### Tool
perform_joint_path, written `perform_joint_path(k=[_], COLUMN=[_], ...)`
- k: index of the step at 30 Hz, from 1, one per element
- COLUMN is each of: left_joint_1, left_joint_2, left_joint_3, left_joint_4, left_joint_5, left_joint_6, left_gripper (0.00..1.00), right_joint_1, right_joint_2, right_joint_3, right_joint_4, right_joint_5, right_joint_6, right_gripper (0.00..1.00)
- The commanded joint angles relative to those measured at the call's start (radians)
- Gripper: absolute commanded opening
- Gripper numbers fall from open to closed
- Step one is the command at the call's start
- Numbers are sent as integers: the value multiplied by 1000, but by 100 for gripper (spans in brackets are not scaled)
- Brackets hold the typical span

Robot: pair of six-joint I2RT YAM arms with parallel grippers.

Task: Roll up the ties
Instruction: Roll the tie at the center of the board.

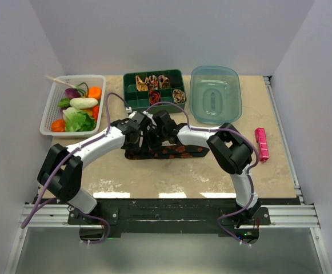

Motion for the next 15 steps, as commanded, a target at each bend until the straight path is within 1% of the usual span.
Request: perform_joint_path(k=[1, 7, 15], left_joint_1=[-3, -3, -18], left_joint_2=[-10, 29, 81], left_joint_3=[46, 72, 76], left_joint_4=[-47, -125, -182], left_joint_5=[-93, -153, -225], left_joint_6=[-23, -30, -78], left_gripper=[0, 0, 0], right_joint_1=[-36, -70, -110], right_joint_2=[-98, -138, -157], right_joint_3=[-26, -55, -80], right_joint_4=[24, 19, 10], right_joint_5=[7, 21, 38], right_joint_6=[-20, -26, -39], right_gripper=[0, 0, 0])
